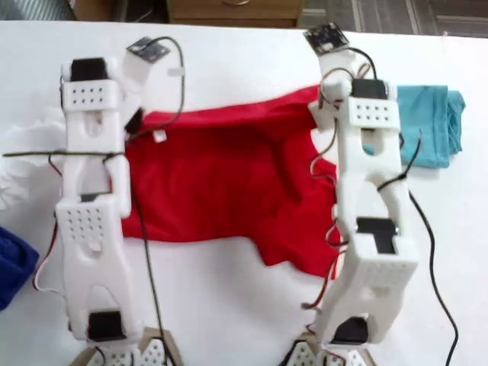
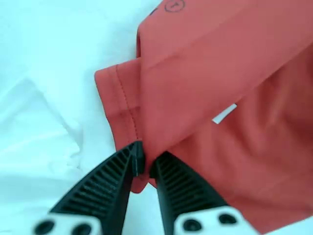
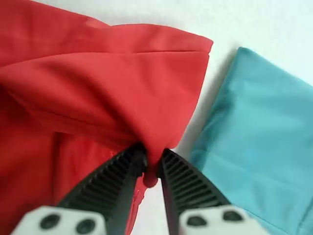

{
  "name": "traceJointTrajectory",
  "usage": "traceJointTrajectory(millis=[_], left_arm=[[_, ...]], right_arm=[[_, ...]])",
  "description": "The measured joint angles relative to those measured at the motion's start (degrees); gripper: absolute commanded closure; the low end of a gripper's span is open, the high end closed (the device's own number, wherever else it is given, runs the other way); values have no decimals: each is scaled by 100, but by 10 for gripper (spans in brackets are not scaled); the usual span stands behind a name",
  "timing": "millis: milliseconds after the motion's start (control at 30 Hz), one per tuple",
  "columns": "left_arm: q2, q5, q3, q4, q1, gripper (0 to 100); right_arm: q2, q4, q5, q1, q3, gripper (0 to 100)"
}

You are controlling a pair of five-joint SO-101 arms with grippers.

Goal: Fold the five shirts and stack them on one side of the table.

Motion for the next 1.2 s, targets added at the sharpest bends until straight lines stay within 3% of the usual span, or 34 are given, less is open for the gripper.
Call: traceJointTrajectory(millis=[467, 633, 833, 1033, 1200], left_arm=[[-3086, -352, 4448, -132, 0, 975], [-4167, -466, 5908, -563, 0, 975], [-5433, -563, 7692, -1196, 0, 975], [-6295, -782, 8756, -1398, 0, 975], [-6497, -932, 9477, -1829, -97, 975]], right_arm=[[-624, 1925, 211, 53, 598, 978], [-1785, 1459, 571, 281, 2295, 978], [-4273, 387, 1020, 677, 5160, 978], [-6330, 492, 1363, 774, 6655, 978], [-6892, 633, 1688, 914, 7376, 978]])
